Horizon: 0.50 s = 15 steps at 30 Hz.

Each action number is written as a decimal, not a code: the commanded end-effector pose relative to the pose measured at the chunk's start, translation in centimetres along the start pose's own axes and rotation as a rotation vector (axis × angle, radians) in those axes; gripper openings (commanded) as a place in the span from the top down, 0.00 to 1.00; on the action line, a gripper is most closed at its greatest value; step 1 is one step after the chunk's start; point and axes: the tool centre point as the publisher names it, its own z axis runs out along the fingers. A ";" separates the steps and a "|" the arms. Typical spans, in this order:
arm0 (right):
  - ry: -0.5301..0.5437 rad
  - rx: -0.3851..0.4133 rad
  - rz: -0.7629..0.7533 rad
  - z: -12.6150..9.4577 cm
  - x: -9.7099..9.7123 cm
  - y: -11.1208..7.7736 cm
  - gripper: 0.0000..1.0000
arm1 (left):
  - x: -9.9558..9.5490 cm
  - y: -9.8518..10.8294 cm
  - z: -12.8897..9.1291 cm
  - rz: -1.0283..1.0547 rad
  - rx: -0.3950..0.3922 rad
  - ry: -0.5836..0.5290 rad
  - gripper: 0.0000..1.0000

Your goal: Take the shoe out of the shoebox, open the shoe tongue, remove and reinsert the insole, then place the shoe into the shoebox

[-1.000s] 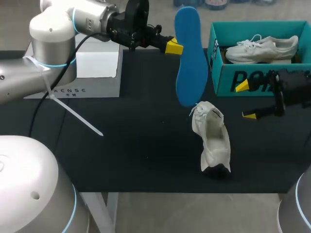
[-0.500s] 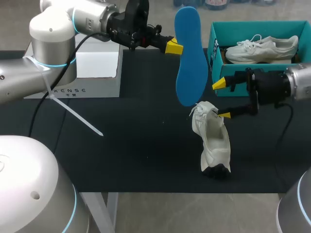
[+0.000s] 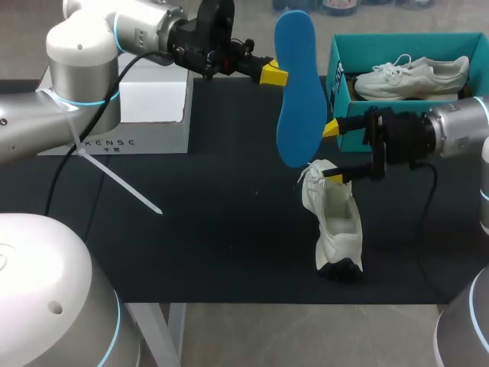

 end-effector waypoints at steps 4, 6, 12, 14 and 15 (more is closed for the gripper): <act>0.013 0.021 -0.011 -0.3 0.6 -0.1 0.00 | 0.1 0.1 0.1 0.001 0.001 -0.002 1.00; 0.018 0.032 -0.013 -0.3 0.8 -0.2 0.00 | 0.1 0.1 0.1 0.001 0.001 -0.002 1.00; 0.016 0.042 -0.023 -0.6 1.4 -0.8 0.00 | 0.1 0.1 0.1 0.001 0.001 -0.002 1.00; 0.020 0.053 -0.028 -0.6 1.6 -1.0 0.00 | 0.1 0.1 0.1 0.001 0.001 -0.002 1.00; 0.021 0.054 -0.027 -0.6 1.6 -1.1 0.00 | 0.1 0.1 0.1 0.001 0.001 -0.002 1.00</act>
